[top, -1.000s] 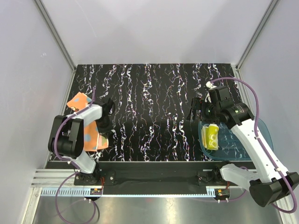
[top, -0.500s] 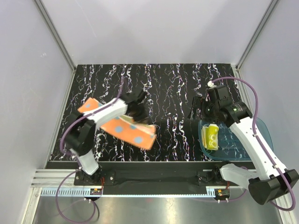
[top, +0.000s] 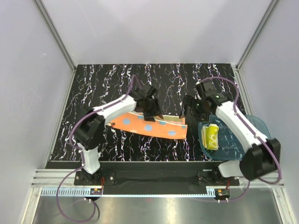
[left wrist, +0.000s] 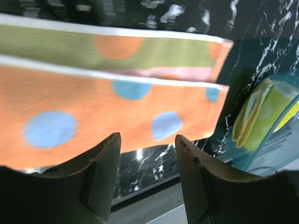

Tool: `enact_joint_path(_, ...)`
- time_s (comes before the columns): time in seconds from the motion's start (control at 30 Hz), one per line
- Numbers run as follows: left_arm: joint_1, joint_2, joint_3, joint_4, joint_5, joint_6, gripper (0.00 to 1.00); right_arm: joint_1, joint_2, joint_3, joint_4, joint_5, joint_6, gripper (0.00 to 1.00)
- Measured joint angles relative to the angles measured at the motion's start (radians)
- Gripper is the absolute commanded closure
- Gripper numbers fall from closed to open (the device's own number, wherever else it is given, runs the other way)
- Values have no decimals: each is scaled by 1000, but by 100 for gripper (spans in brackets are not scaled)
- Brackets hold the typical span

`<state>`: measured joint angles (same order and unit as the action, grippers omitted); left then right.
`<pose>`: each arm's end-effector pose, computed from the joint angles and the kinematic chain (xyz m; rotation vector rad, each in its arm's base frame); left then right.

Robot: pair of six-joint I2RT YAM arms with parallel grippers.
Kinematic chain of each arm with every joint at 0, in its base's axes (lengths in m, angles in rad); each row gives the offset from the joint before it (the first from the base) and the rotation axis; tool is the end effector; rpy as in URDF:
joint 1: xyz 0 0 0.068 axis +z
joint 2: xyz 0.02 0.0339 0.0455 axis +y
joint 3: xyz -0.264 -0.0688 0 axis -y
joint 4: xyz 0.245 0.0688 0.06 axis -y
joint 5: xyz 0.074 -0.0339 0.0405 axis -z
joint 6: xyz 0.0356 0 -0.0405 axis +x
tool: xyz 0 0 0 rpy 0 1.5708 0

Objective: Roll the towels
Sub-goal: Move the towel to the center of the board, then flatten the towel

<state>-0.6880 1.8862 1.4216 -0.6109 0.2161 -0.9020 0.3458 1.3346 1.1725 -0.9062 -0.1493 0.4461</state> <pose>0.3038 -0.2596 0.2126 -0.2271 2.8478 -0.7324 0.2450 0.0939 0.2941 0.0835 2.6980 0.4534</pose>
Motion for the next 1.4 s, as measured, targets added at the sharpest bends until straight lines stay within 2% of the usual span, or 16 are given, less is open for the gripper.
enact_joint_path(0.1, 76, -99, -60, -28, -13, 39, 45, 0, 138, 43, 27, -12, -3, 11)
enact_joint_path(0.3, 244, -306, -160, -68, -79, 141, 45, -6, 407, 154, 60, -10, -22, 26)
enact_joint_path(0.37, 284, -343, -198, -79, -98, 171, 45, -11, 475, 193, 64, 0, -27, 30)
enact_joint_path(0.53, 378, -363, -290, -97, -126, 233, 46, -26, 608, 298, 60, 42, -41, 31)
enact_joint_path(0.7, 483, -363, -336, -100, -122, 282, 47, -32, 667, 328, 52, 84, -51, 31)
enact_joint_path(0.9, 543, -371, -336, -90, -114, 330, 48, -33, 717, 331, 47, 85, -54, 39)
enact_joint_path(1.13, 630, -379, -352, -75, -105, 346, 48, -33, 723, 307, 66, 59, -54, 55)
enact_joint_path(1.23, 657, -378, -352, -73, -106, 345, 49, -33, 723, 301, 68, 53, -57, 67)
enact_joint_path(1.27, 658, -375, -352, -73, -106, 344, 49, -34, 723, 298, 69, 51, -58, 74)
enact_joint_path(1.4, 658, -335, -329, -75, -119, 341, 48, -38, 723, 293, 75, 37, -58, 82)
